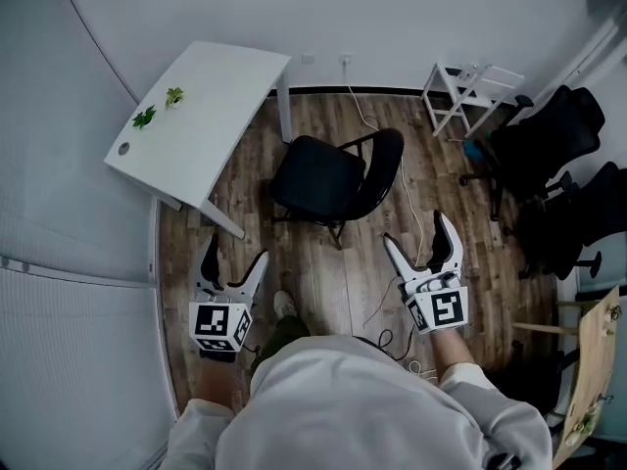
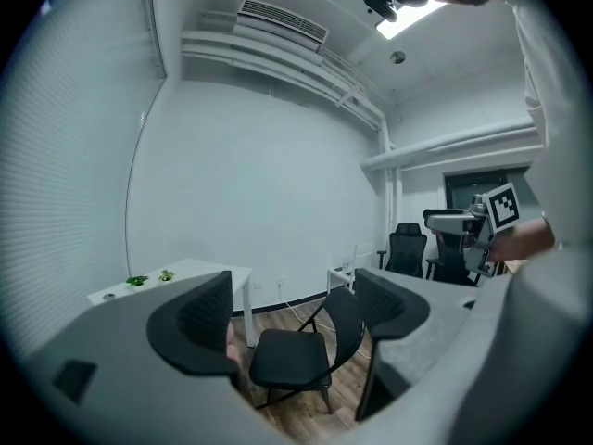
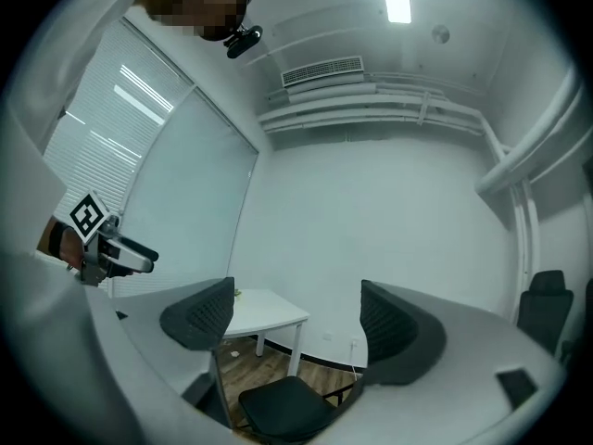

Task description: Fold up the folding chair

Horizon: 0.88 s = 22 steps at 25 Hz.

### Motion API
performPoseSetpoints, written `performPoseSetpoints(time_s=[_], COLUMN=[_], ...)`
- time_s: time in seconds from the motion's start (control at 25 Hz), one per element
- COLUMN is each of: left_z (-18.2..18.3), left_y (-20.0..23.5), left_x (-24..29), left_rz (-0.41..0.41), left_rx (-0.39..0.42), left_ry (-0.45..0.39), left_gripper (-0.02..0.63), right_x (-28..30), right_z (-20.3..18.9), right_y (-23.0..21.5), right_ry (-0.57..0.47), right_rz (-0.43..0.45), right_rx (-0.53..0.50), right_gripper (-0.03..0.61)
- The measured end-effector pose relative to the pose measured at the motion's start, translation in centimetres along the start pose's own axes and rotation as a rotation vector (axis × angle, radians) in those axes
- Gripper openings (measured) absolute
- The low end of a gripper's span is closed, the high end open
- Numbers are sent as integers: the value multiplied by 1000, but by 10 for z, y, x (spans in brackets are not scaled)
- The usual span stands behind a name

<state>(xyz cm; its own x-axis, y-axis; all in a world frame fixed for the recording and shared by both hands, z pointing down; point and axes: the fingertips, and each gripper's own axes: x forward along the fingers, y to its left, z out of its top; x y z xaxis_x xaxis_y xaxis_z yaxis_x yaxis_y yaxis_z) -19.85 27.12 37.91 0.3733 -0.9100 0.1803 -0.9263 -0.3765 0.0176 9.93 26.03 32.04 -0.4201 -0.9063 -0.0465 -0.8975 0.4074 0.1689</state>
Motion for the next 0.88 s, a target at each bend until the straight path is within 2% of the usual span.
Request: performPoseSetpoints(time_s=[0.16, 0.36, 0.6, 0.88], left_z=[9, 9, 6, -10], left_y=[36, 61, 57, 47], left_x=[35, 75, 128, 212], left_rz=[-65, -146, -220, -290], left_rx=[9, 32, 34, 51], left_ry=[15, 38, 73, 134], left_gripper=[416, 416, 416, 416], right_x=[40, 66, 82, 110], right_z=[5, 3, -5, -41], right_y=[2, 2, -29, -83], right_ry=[11, 29, 60, 86], right_rz=[-64, -129, -207, -290], right_rx=[-8, -19, -37, -11], right_gripper=[425, 425, 423, 423])
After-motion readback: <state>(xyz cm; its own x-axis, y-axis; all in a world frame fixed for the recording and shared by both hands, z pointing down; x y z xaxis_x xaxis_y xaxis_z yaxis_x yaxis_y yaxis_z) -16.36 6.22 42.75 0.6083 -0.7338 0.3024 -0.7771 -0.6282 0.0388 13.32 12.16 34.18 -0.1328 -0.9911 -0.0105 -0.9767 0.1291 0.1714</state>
